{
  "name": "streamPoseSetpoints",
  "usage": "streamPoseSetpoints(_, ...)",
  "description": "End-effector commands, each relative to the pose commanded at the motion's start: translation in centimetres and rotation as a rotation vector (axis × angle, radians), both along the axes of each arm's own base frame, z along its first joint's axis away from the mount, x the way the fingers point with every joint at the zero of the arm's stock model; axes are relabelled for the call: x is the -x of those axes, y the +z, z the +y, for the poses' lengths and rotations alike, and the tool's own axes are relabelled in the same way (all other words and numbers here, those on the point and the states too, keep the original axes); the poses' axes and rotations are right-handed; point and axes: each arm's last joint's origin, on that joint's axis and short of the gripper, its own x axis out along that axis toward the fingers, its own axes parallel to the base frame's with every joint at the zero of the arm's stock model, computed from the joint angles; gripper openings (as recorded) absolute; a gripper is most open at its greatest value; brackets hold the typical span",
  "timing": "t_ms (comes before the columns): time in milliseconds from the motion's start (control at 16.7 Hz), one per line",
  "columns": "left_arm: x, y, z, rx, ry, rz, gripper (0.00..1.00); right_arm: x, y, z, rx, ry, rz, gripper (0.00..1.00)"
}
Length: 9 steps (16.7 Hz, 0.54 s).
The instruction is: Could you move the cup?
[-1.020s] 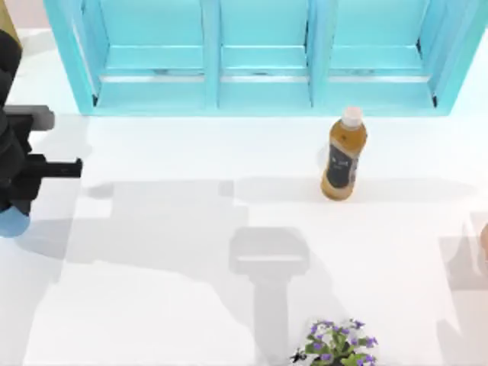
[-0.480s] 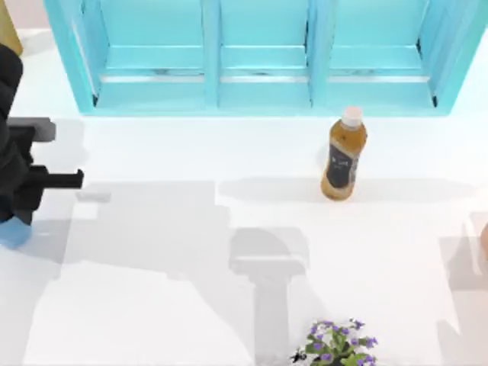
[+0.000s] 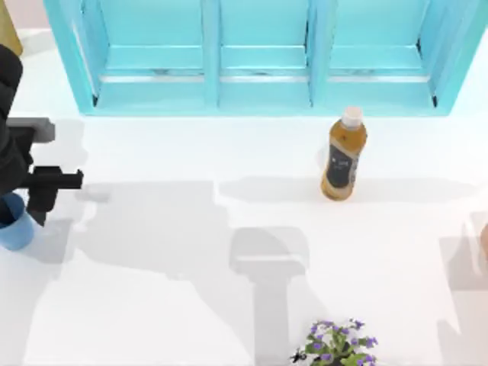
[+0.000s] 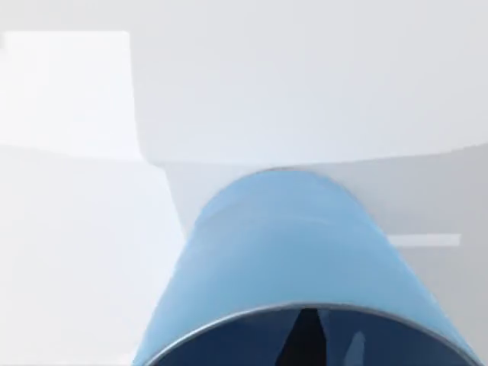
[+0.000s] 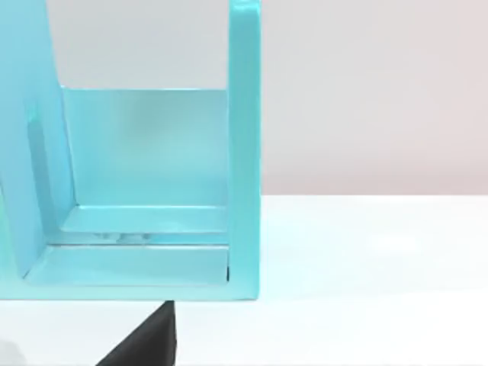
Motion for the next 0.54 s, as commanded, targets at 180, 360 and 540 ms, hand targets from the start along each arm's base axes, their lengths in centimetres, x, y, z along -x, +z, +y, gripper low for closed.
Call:
streamPoseSetpoints(180,0.0,0.0,0.0,0.0,0.0,0.0,0.98,0.0,0.0,0.0,0.0,0.0,0.0,1.0)
streamPoseSetpoints(360,0.0,0.0,0.0,0.0,0.0,0.0,1.0,0.0,0.0,0.0,0.0,0.0,0.0,1.0)
streamPoseSetpoints(540,0.0,0.0,0.0,0.0,0.0,0.0,1.0,0.0,0.0,0.0,0.0,0.0,0.0,1.0)
